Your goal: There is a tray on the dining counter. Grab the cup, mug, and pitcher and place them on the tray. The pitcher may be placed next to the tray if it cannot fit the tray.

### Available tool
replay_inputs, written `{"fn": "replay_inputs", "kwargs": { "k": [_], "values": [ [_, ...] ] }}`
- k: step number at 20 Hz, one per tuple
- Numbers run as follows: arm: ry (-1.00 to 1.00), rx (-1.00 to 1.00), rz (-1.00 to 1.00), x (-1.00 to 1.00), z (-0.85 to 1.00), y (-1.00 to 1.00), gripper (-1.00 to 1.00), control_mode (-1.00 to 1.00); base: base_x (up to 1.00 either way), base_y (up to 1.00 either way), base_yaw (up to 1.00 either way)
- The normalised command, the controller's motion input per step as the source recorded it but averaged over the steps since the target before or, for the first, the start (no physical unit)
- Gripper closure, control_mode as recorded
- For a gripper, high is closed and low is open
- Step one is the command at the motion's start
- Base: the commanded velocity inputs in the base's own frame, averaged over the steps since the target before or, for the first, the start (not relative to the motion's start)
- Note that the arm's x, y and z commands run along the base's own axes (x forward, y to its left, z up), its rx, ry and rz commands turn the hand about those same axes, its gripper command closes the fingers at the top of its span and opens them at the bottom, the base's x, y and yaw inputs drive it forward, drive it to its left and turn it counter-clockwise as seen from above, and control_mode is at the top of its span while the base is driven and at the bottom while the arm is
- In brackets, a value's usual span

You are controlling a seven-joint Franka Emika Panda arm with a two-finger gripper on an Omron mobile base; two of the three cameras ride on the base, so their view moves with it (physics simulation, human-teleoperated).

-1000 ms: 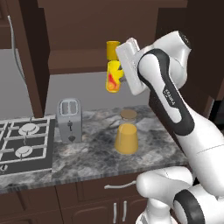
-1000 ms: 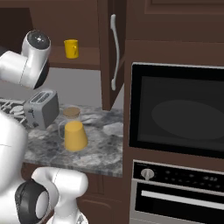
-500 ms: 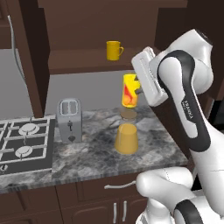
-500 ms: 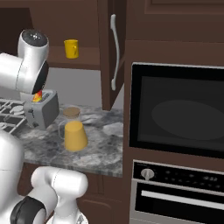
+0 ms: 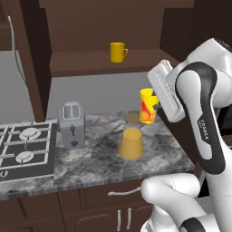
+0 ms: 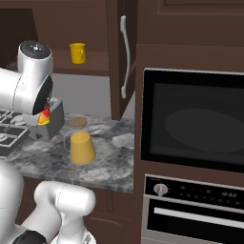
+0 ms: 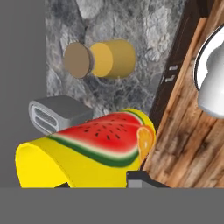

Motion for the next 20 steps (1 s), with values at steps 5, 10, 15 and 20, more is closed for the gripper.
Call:
{"fn": "replay_inputs", "kwargs": {
  "k": [5,10,15,20],
  "values": [
    [0.0,0.0,0.0,-0.12,-0.05,-0.16,1.0,-1.0,0.0,0.0,0.0],
    [0.0,0.0,0.0,0.0,0.0,0.0,1.0,-1.0,0.0,0.0,0.0],
    [0.0,0.0,0.0,0.0,0.0,0.0,1.0,1.0,-0.35,-0.08,0.02],
    [0.0,0.0,0.0,0.0,0.0,0.0,1.0,1.0,-0.94,-0.36,0.35]
  ]
}}
